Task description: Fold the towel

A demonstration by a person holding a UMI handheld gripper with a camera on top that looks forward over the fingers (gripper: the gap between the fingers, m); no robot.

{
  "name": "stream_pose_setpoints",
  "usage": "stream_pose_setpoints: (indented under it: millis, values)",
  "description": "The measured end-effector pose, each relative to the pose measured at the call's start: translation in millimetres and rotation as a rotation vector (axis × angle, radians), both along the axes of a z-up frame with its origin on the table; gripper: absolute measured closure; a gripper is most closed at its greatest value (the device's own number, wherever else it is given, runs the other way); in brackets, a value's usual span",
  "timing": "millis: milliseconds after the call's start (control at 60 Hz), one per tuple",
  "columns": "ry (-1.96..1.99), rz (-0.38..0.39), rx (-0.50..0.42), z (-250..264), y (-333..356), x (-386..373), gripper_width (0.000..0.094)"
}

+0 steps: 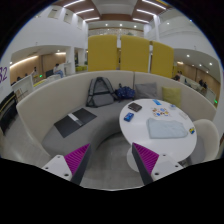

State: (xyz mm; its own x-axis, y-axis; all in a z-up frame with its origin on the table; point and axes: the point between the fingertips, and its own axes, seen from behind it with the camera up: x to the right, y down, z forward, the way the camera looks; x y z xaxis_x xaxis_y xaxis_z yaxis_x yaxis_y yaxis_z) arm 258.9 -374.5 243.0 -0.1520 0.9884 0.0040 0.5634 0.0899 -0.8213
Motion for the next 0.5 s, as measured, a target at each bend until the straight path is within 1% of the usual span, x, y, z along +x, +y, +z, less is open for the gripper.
stream_pose_setpoints:
  millis: [50,67,333,500]
  values:
    - [0.001,-0.027,0.001,1,8,-2,0.0066]
    - [0.001,-0.033,0.0,-5,20,-13,0.0065]
    - [0.006,-0.182,0.044,-22,112,-47,0.0069]
    - [0.012,-0.23,0.082,-36,160,-74,0.0069]
